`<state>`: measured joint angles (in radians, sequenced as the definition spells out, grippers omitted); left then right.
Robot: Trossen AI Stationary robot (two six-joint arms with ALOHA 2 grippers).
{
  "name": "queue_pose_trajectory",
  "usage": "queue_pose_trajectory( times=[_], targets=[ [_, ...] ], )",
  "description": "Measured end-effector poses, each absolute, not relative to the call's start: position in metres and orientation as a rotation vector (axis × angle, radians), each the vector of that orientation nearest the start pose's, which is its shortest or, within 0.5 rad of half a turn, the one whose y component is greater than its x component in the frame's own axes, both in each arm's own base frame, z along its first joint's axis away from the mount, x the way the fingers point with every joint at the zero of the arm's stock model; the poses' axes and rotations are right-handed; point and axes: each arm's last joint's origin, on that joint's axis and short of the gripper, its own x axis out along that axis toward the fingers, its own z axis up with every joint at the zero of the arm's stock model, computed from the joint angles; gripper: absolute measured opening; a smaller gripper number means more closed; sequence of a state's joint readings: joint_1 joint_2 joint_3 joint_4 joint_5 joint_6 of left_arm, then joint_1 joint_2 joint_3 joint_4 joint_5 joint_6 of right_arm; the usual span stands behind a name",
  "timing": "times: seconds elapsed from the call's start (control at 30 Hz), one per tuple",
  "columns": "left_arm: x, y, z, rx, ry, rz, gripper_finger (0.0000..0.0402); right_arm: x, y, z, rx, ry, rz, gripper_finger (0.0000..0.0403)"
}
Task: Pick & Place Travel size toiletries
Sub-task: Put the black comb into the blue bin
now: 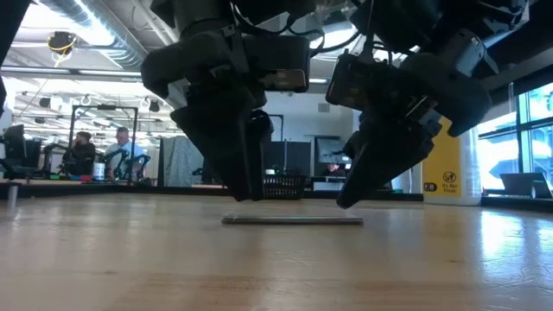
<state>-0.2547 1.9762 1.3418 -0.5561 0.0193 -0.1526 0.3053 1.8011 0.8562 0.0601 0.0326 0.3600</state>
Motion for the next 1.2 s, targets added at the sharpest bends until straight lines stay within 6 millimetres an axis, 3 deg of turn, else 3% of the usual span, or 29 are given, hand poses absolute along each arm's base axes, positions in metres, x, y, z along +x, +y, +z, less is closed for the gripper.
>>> queue_pose_trajectory(
  times=[0.33,0.63,0.93,1.07,1.2],
  targets=[
    [0.376,-0.110,0.159,0.064,1.199,-0.087,0.0237,0.321,0.096,0.124,0.196,0.891,0.111,0.0007],
    [0.376,-0.105,0.158,0.103,1.201,-0.028,0.0232,0.321,0.094,0.123,0.171,0.894,0.108,0.0118],
    [0.382,-0.100,0.136,0.075,1.254,-0.041,0.0148,0.319,0.094,0.121,0.167,0.929,0.108,0.0221],
    [0.385,-0.095,0.133,0.058,1.257,-0.032,0.0117,0.318,0.094,0.121,0.166,0.930,0.111,0.0239],
    [0.386,-0.090,0.132,-0.013,1.273,-0.061,0.0060,0.317,0.097,0.121,0.169,0.947,0.140,0.0239]
  ],
)
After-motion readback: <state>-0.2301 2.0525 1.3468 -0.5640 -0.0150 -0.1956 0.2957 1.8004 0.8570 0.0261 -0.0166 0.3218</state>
